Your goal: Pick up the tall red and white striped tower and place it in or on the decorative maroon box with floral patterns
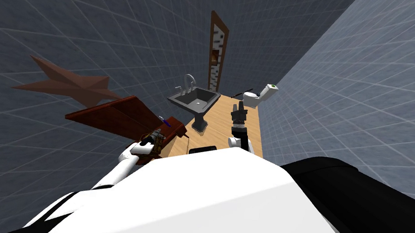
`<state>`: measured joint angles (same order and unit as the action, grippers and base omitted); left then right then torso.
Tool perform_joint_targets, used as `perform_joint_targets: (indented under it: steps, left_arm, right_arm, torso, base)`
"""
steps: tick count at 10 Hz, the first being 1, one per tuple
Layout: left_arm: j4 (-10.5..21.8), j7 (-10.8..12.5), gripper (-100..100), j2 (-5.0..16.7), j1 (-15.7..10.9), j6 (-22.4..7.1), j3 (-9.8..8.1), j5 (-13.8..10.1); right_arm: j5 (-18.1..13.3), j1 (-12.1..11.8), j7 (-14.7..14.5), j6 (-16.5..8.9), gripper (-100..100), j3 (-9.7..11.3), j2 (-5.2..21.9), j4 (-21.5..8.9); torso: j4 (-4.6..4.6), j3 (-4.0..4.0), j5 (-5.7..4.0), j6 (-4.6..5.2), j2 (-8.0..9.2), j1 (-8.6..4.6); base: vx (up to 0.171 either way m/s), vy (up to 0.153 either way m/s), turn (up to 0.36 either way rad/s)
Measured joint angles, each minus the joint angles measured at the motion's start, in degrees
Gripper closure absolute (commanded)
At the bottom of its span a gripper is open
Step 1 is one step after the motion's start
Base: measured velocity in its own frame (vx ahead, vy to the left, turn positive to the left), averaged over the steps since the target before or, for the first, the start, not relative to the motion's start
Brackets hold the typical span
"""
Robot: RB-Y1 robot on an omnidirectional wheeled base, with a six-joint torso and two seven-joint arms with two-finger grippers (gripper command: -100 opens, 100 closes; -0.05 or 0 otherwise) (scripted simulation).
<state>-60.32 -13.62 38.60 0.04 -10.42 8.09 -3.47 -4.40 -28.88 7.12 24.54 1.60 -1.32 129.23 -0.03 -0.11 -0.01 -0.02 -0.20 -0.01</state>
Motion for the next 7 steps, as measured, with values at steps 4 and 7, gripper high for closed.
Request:
perform_joint_targets:
  steps: [4, 7]
  left_arm:
    - [3.68, 0.10, -100, -0.93, -1.59, 1.16, -1.16, 0.87]
    - [7.18, 0.16, -100, -2.13, -2.88, 2.34, -2.80, 2.11]
  right_arm:
    - [0.00, 0.01, 0.00, 0.00, 0, 0.00, 0.00, 0.00]
    - [0.00, 0.01, 0.00, 0.00, 0, 0.00, 0.00, 0.00]
  torso:
    - [0.07, 0.16, 0.03, 0.01, 0.28, 0.12]
    - [0.07, 0.17, 0.03, 0.00, 0.28, 0.13]
  base:
    - [-0.019, 0.021, -0.101]
    - [-0.021, 0.025, -0.100]
